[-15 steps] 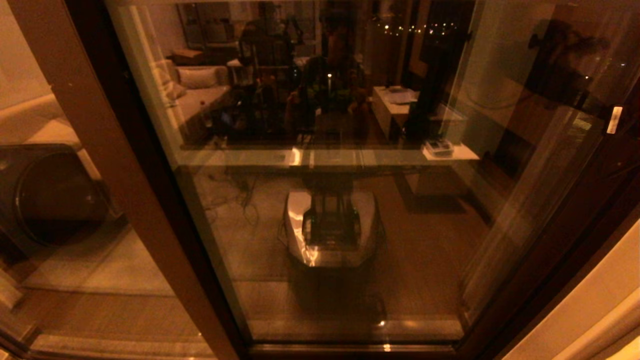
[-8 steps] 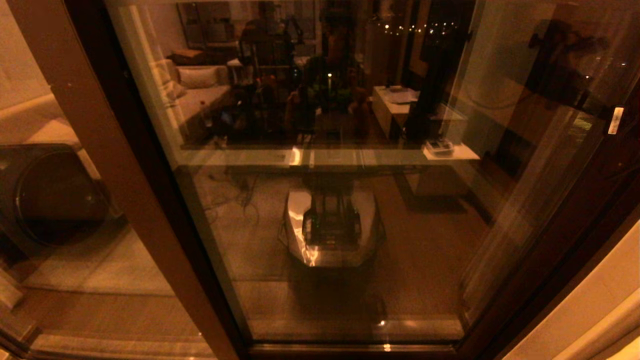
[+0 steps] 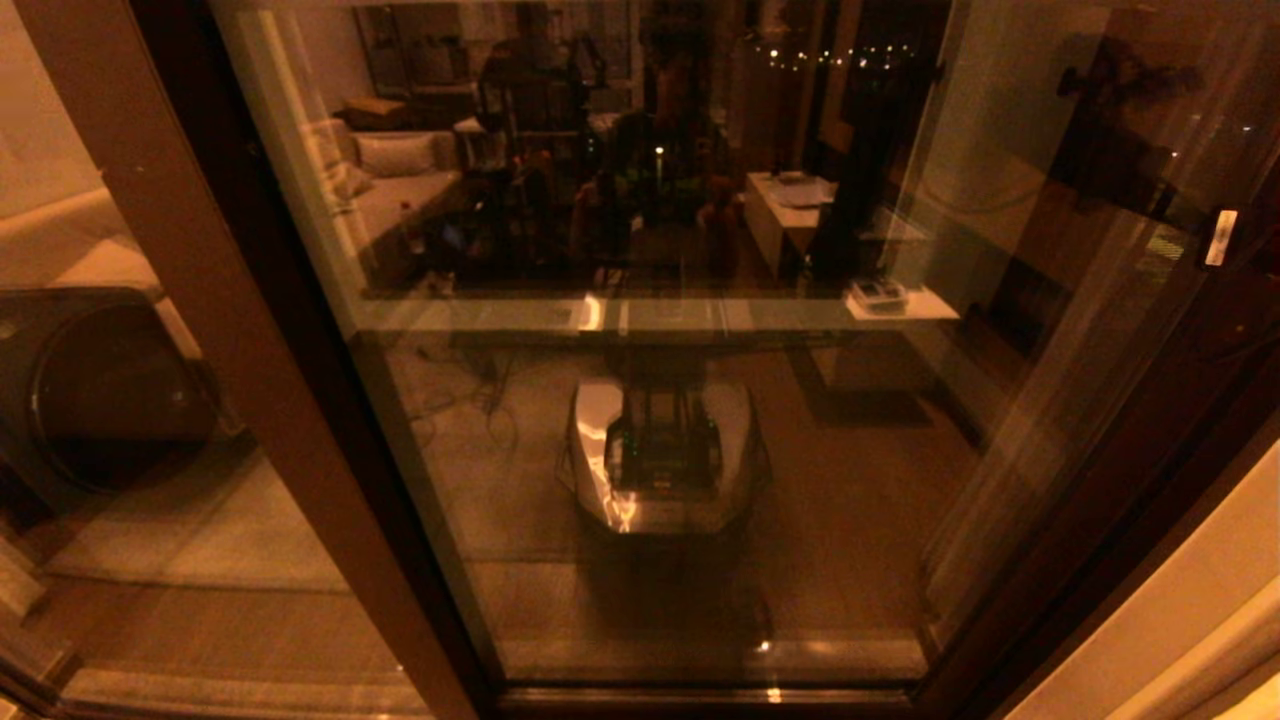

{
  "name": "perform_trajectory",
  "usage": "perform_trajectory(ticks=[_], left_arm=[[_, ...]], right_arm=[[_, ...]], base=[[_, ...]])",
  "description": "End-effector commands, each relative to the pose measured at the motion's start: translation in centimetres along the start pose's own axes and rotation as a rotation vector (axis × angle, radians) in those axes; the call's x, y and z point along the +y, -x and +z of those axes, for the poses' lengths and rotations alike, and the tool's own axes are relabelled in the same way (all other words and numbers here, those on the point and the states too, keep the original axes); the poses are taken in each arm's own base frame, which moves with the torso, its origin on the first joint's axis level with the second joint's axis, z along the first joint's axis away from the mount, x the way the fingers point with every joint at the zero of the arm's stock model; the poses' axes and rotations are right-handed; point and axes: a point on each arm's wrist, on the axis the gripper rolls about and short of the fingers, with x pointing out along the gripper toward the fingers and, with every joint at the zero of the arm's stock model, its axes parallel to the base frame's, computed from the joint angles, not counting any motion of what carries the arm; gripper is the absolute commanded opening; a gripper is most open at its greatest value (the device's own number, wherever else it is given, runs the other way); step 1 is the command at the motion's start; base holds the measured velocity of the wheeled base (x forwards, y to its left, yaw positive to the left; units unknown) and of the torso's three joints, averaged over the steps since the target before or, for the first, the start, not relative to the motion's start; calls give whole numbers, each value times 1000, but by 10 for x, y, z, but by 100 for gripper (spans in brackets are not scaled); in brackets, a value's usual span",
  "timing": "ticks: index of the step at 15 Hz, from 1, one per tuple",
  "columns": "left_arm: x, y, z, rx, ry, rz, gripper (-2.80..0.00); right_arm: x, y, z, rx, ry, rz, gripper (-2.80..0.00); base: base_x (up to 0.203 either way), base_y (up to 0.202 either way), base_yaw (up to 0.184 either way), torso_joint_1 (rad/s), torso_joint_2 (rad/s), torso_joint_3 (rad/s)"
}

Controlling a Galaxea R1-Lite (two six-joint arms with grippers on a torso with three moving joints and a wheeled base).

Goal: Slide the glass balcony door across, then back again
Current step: Close the slid door

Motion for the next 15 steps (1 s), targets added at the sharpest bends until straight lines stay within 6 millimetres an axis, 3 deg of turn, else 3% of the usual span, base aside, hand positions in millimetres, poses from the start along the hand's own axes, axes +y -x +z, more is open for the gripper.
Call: perform_trajectory(ticks=[1,15], left_arm=[[0,0,0,0,0,0,-280],[0,0,0,1,0,0,-280]], right_arm=[[1,-7,-3,12,3,-4,-280],[-5,-23,-1,-18,-7,-34,-280]], base=[[0,0,0,0,0,0],[0,0,0,0,0,0]])
